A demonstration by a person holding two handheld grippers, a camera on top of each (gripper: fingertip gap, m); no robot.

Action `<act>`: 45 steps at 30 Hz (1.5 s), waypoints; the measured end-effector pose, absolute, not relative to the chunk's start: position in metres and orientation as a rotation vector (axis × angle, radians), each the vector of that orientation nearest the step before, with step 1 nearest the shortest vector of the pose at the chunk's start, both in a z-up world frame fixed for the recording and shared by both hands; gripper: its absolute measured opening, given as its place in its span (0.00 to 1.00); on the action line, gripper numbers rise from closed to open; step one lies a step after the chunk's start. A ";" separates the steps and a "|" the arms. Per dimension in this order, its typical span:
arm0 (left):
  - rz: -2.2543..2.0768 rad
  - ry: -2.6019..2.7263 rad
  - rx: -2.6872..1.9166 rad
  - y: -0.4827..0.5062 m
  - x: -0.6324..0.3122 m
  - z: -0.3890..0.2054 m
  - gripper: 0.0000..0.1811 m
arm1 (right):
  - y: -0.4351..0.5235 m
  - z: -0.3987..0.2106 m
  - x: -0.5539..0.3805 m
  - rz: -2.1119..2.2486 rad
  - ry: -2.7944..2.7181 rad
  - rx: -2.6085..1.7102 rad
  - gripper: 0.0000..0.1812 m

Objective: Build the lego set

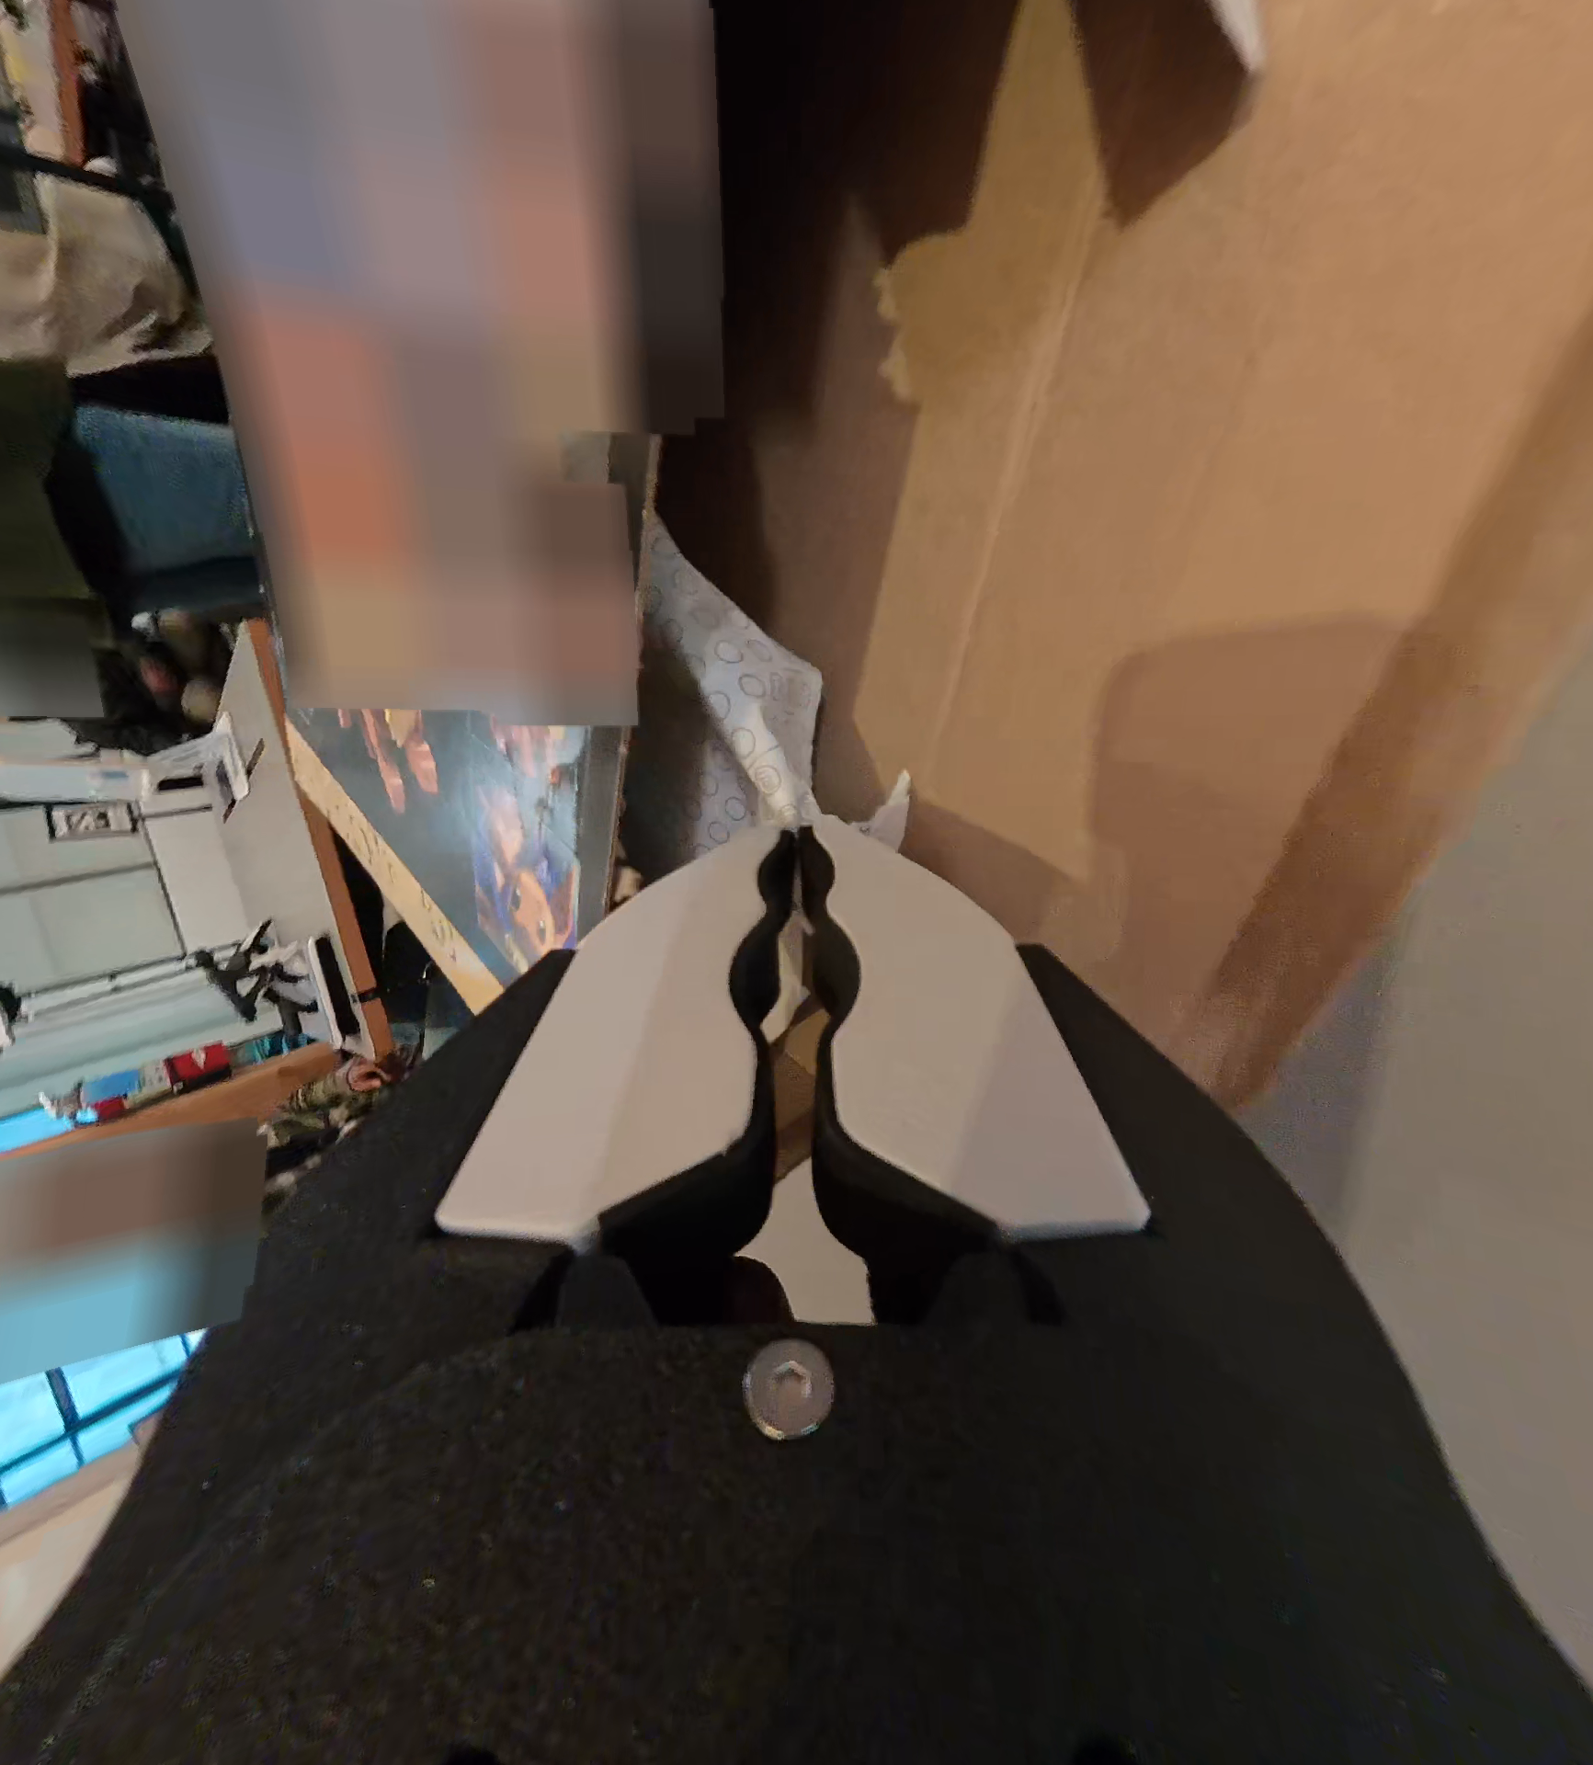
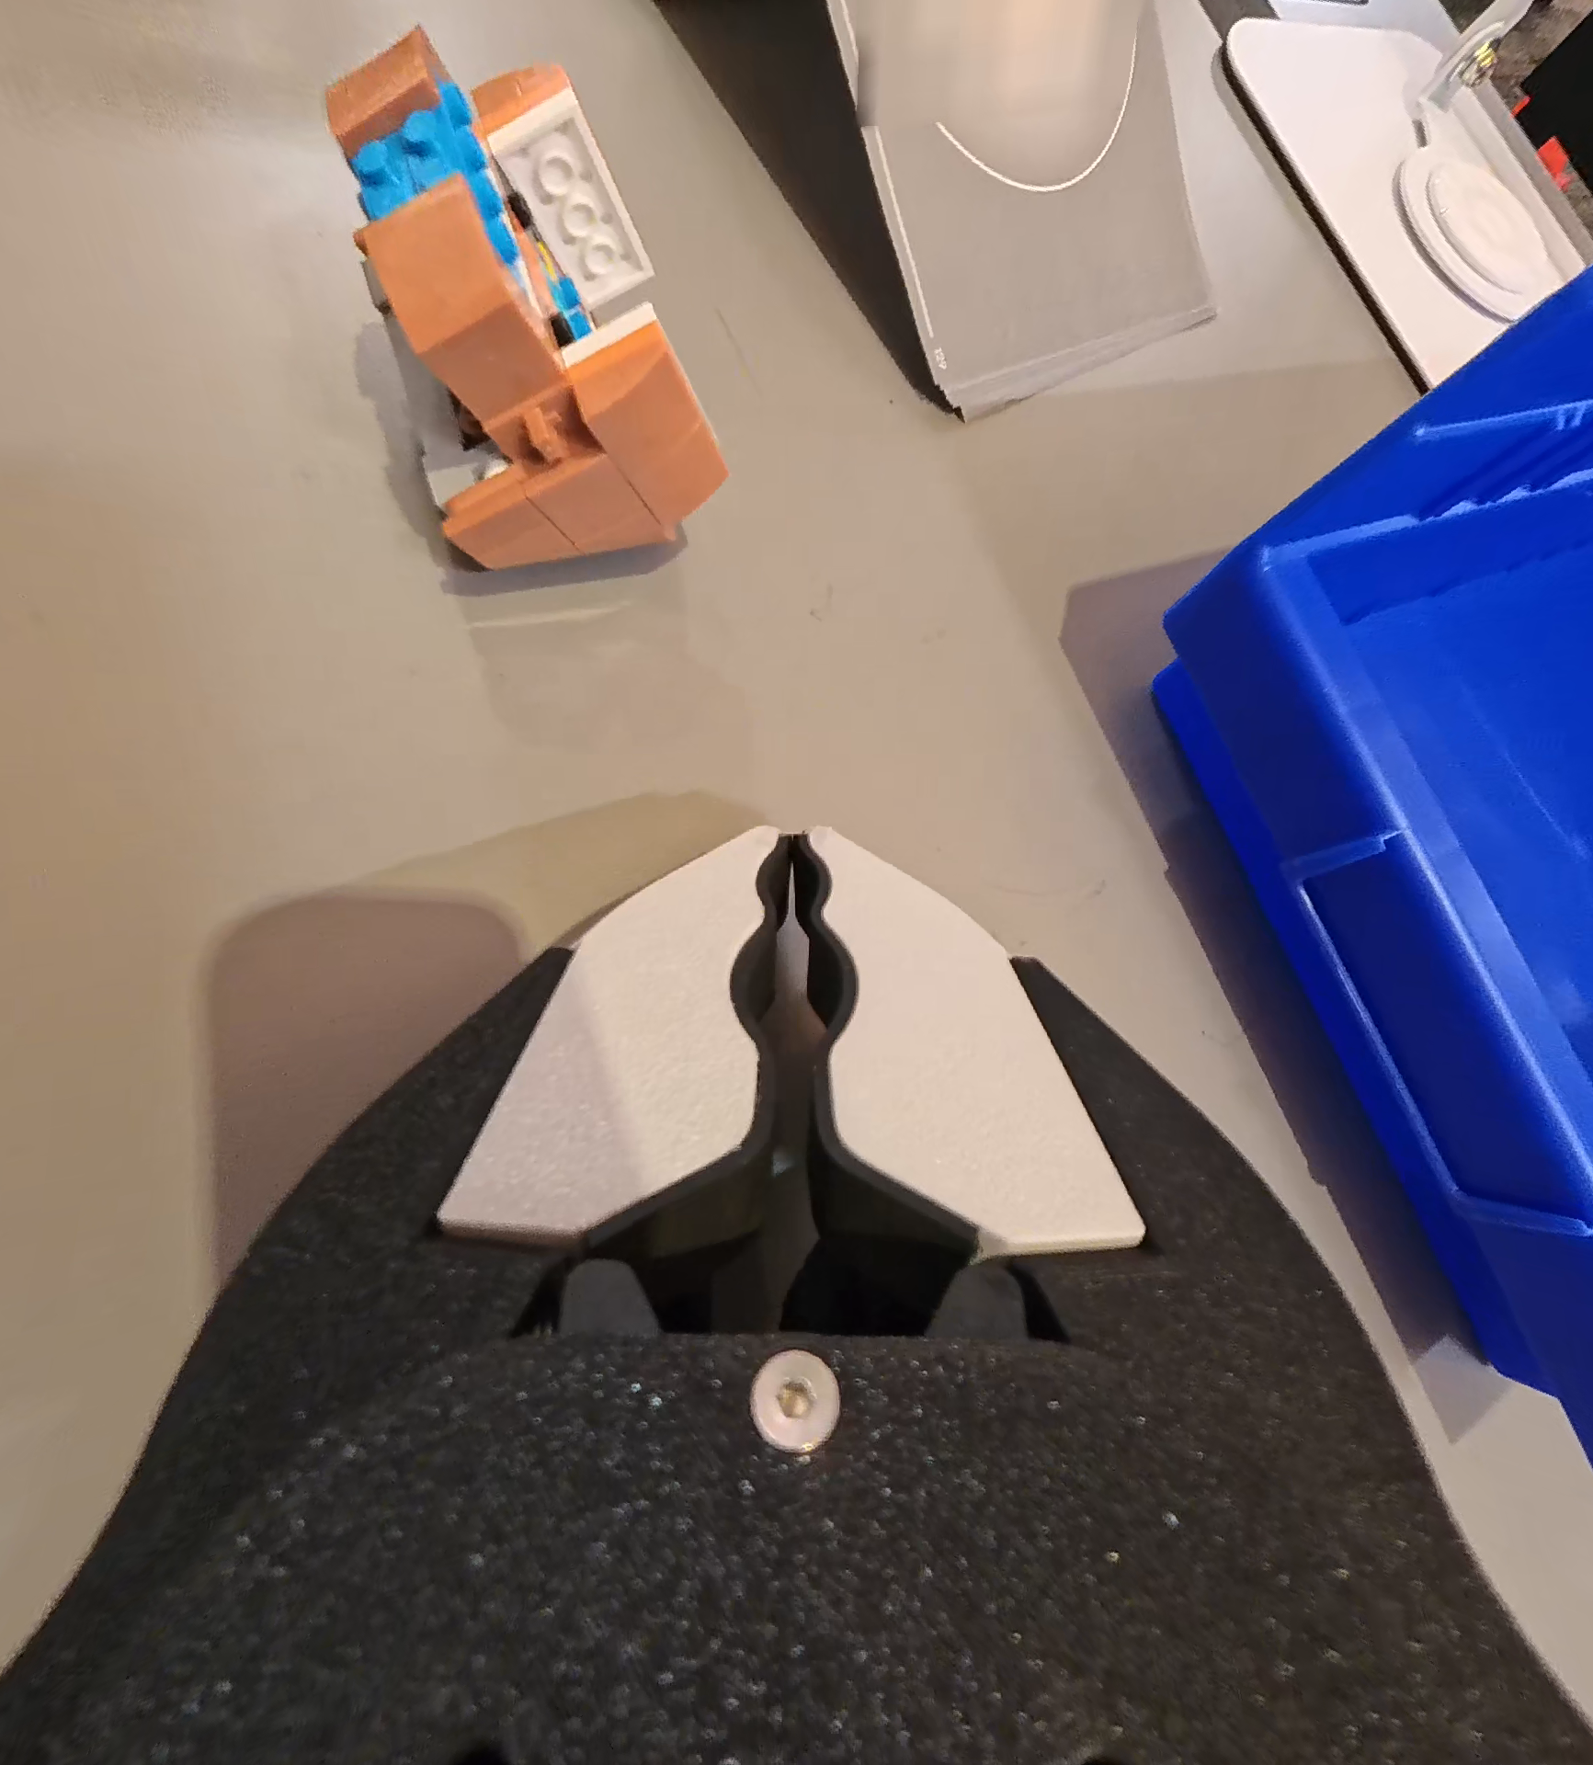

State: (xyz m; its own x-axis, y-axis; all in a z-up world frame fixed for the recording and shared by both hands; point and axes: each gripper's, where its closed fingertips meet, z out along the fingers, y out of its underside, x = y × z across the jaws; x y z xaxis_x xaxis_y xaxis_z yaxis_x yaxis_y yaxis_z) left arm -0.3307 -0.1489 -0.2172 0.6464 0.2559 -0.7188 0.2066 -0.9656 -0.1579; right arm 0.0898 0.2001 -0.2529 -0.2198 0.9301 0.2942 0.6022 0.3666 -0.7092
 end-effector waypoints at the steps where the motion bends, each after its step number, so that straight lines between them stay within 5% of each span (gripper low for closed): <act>1: 1.197 -0.366 -2.810 -0.148 -0.325 -0.214 0.01 | 0.200 -0.253 0.090 0.595 -1.927 -1.326 0.00; 29: 0.508 -0.058 -2.221 -0.096 -0.180 -0.008 0.00 | 0.201 -0.252 0.088 0.579 -1.924 -1.318 0.00; 45: -0.066 0.356 -1.893 0.039 -0.047 -0.010 0.00 | 0.216 -0.226 0.081 0.393 -1.792 -1.099 0.10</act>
State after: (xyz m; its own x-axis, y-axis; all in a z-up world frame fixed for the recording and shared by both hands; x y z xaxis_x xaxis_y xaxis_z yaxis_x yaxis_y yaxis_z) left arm -0.0472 0.0388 -0.0095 0.9523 -0.2771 -0.1276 -0.2127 -0.3032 -0.9289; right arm 0.0807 0.2159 -0.2263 -0.1319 0.8172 0.5611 0.5074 0.5419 -0.6700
